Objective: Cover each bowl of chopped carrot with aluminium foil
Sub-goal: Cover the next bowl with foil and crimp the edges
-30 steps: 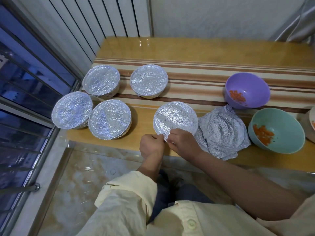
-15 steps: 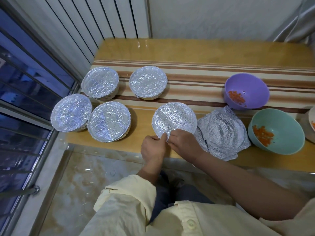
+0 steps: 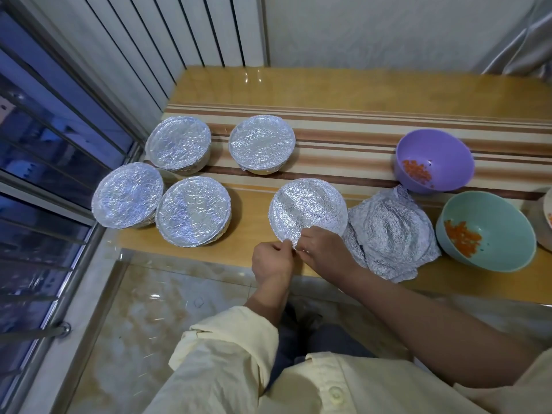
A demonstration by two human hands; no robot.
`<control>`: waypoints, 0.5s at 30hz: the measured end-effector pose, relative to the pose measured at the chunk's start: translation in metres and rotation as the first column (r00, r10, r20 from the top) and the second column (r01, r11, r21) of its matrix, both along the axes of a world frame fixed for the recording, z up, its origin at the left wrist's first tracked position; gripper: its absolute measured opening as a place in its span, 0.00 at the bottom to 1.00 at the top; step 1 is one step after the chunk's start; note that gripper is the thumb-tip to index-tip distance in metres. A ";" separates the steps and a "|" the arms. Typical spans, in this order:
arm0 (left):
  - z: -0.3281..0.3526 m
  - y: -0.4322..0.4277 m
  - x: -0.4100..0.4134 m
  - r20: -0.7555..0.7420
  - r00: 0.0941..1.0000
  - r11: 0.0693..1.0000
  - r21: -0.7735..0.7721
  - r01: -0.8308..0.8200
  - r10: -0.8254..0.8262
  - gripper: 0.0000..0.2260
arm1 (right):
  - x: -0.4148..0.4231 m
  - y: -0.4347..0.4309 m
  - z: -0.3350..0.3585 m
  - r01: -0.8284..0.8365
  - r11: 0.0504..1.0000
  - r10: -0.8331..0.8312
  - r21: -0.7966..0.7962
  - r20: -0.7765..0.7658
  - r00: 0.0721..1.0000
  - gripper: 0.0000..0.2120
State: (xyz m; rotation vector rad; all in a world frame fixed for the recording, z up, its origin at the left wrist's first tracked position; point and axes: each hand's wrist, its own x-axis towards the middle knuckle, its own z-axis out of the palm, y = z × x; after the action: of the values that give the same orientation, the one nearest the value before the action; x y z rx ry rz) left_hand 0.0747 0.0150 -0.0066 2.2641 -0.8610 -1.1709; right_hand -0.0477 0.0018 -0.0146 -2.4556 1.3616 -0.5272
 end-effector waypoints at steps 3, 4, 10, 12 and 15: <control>0.000 -0.003 0.001 0.012 1.000 1.000 -0.013 0.001 -0.001 0.12 | -0.001 -0.003 0.000 0.019 1.000 -0.019 -0.006 0.008 1.000 0.08; 0.000 -0.003 0.001 0.011 1.000 1.000 -0.014 0.005 -0.005 0.13 | -0.001 -0.003 0.001 0.021 1.000 -0.021 -0.006 0.012 1.000 0.08; -0.005 0.001 0.002 0.051 0.997 0.998 -0.016 0.066 -0.065 0.14 | -0.001 0.000 -0.002 0.012 1.000 -0.012 0.012 0.007 1.000 0.07; -0.005 0.000 0.003 0.072 0.994 0.997 -0.007 0.077 -0.076 0.13 | 0.000 0.001 -0.004 0.015 1.000 -0.016 0.016 0.011 1.000 0.07; -0.004 -0.003 0.007 0.078 0.994 0.996 0.016 0.082 -0.083 0.12 | 0.003 0.001 -0.005 0.020 0.999 -0.020 0.032 0.020 1.000 0.07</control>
State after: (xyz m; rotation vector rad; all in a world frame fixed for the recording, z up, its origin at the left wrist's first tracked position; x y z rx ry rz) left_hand 0.0813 0.0115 -0.0101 2.3182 -0.9884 -1.1327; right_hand -0.0450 0.0024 -0.0200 -2.4073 1.3772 -0.5304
